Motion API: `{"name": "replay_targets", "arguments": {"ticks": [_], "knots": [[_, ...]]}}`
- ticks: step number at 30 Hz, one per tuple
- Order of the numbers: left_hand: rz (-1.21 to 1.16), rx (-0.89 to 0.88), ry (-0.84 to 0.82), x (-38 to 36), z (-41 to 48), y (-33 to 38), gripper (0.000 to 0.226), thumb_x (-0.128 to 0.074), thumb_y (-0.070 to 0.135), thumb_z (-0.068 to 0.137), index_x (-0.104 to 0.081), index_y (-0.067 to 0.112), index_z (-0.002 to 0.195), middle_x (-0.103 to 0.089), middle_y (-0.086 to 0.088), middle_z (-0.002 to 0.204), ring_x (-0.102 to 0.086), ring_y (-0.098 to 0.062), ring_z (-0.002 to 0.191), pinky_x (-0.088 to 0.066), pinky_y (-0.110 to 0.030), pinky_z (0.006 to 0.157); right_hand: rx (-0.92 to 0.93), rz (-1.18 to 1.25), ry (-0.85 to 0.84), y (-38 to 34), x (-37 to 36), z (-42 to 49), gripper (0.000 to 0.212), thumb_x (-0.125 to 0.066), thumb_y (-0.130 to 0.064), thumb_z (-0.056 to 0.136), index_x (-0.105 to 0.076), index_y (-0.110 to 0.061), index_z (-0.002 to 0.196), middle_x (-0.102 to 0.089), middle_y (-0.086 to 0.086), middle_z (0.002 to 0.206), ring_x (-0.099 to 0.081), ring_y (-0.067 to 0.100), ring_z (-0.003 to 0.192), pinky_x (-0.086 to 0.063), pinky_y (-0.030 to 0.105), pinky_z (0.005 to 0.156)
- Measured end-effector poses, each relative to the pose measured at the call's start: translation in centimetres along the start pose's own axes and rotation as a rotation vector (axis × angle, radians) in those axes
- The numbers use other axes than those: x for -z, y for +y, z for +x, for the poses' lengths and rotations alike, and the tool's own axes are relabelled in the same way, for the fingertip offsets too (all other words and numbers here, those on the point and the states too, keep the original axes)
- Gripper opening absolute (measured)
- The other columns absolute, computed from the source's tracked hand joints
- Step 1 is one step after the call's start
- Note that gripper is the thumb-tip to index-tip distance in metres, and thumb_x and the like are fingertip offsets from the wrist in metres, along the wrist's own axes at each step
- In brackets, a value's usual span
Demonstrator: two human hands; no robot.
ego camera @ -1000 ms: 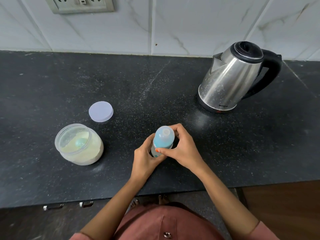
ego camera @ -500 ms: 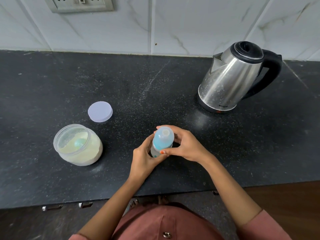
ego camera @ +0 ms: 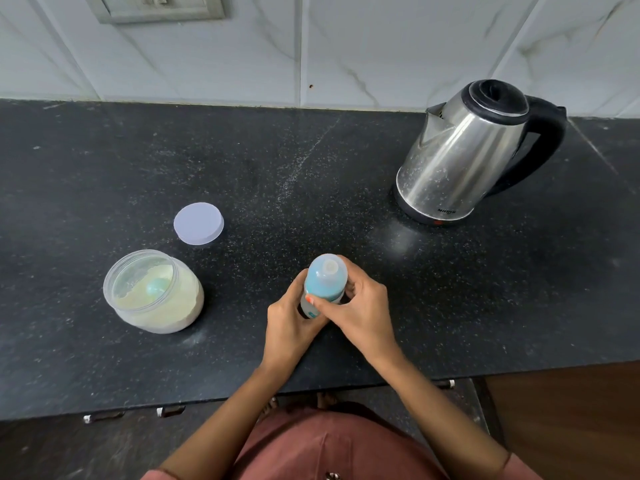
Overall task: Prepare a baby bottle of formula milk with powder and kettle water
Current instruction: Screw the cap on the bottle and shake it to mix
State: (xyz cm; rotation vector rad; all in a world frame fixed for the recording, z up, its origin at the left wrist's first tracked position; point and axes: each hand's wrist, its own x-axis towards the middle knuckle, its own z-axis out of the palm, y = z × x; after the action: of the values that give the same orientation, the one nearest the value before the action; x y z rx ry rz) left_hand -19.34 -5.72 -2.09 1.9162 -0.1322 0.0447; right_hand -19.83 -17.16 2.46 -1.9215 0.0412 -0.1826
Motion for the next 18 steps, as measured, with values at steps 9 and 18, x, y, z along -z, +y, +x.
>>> {"name": "replay_targets", "arguments": {"ticks": [9, 18], "knots": [[-0.024, 0.031, -0.068, 0.2, 0.4, -0.4, 0.062, -0.080, 0.017, 0.068, -0.048, 0.032, 0.120, -0.064, 0.015, 0.105, -0.059, 0.006, 0.097, -0.045, -0.007, 0.081, -0.056, -0.035, -0.287, 0.5, 2.2, 1.7, 0.063, -0.081, -0.008, 0.063, -0.050, -0.039, 0.109, -0.055, -0.026, 0.108, -0.053, -0.014, 0.104, -0.042, 0.008, 0.090], [-0.026, 0.004, -0.024, 0.1, 0.1, 0.2, 0.067, -0.077, 0.008, 0.070, -0.042, 0.048, 0.111, -0.057, 0.030, 0.101, -0.055, 0.017, 0.094, -0.041, -0.003, 0.078, 0.010, -0.039, -0.069, 0.2, 0.6, 0.1, 0.056, -0.080, -0.010, 0.065, -0.052, -0.035, 0.107, -0.056, -0.031, 0.099, -0.055, -0.015, 0.097, -0.044, 0.006, 0.084]]}}
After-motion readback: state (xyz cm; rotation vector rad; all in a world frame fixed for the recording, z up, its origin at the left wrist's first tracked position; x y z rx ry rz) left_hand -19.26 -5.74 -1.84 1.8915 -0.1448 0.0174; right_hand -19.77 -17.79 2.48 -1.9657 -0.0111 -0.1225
